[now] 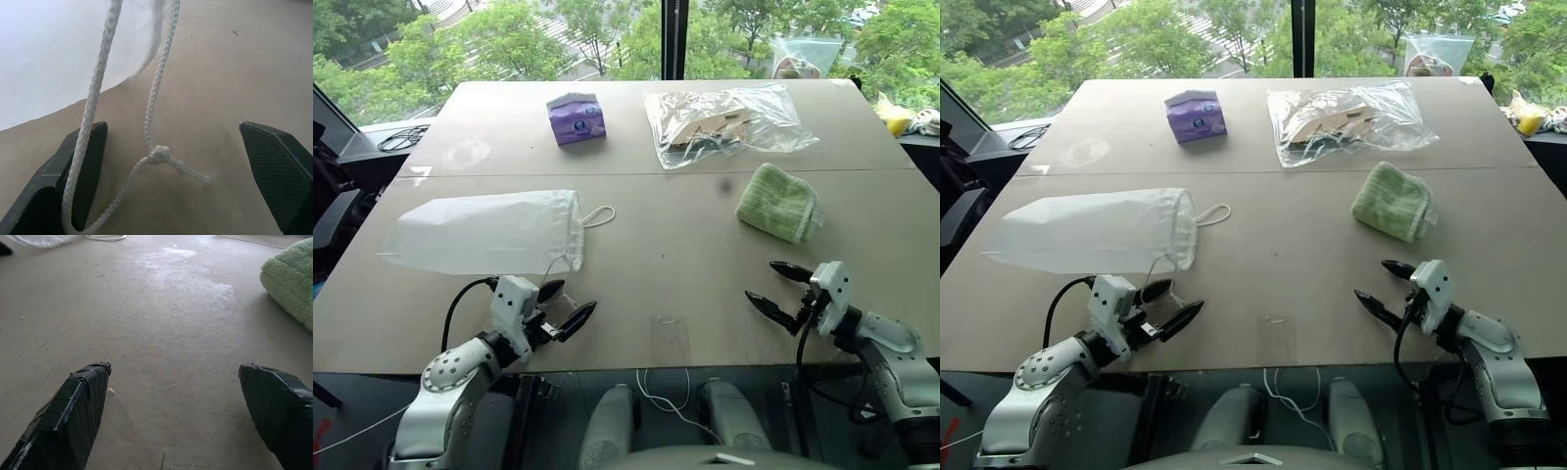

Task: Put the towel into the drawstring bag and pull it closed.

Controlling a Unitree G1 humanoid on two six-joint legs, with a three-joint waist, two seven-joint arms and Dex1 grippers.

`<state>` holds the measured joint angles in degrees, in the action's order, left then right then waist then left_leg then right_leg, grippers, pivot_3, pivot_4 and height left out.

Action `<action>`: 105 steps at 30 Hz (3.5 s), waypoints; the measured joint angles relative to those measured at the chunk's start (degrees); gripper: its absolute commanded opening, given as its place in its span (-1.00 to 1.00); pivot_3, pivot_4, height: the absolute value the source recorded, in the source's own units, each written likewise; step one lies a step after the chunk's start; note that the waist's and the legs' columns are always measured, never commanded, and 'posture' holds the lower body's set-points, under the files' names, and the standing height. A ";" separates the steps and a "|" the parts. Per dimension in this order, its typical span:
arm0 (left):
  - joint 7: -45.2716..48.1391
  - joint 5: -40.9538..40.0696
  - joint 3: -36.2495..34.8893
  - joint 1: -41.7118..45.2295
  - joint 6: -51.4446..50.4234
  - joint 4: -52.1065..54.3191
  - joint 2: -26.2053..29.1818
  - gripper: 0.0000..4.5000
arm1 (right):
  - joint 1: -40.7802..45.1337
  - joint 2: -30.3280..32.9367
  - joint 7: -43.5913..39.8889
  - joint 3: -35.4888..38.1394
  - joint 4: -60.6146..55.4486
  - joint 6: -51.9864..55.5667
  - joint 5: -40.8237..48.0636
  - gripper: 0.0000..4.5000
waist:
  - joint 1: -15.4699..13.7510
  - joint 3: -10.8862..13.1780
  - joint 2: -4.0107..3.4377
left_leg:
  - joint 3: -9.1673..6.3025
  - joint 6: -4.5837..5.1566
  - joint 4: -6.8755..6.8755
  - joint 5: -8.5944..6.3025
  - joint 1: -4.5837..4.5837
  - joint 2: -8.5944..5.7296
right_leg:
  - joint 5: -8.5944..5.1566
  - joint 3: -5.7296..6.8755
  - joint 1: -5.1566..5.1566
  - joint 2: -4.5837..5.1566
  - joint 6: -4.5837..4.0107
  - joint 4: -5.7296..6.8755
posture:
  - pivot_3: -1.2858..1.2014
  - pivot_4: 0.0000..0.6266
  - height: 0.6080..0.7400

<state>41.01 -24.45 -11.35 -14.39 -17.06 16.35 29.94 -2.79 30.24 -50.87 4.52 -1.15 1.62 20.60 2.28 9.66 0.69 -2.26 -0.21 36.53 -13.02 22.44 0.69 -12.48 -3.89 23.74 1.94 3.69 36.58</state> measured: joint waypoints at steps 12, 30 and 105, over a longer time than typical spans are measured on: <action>2.58 0.09 0.05 2.44 3.88 -4.99 0.54 0.99 | 0.15 -0.05 1.10 0.17 -0.05 -0.48 -0.07 1.00 | 0.00 0.00 0.00 | 0.02 0.00 0.00 0.00 -0.01 0.00 | 0.00 -0.02 0.00 -0.01 0.00 0.01 | 0.03 -0.52 1.00; -3.03 -0.93 -7.41 -2.18 4.09 -3.87 -0.73 0.99 | 6.93 0.27 -5.24 -0.05 2.93 -0.09 1.43 1.00 | 0.10 0.25 0.38 | 0.04 0.00 -0.01 0.00 0.04 0.04 | 0.00 -0.03 0.04 -0.01 0.00 -0.01 | 0.03 -0.52 1.00; -36.66 31.16 19.11 19.75 -13.83 20.56 2.66 -0.96 | 14.44 -2.09 -8.90 -2.12 2.31 3.46 7.63 1.00 | -0.11 0.61 0.66 | -0.10 0.02 0.36 -0.03 0.30 -0.15 | 0.17 -0.03 0.01 0.04 0.19 0.17 | 0.03 -0.52 1.00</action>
<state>4.35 6.71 7.76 5.36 -30.89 36.91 32.60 11.66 28.15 -59.76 2.40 1.16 5.08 28.23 2.18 10.27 1.35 -2.36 -0.20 36.89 -13.05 22.74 0.54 -12.31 -3.91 23.75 1.98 3.87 36.75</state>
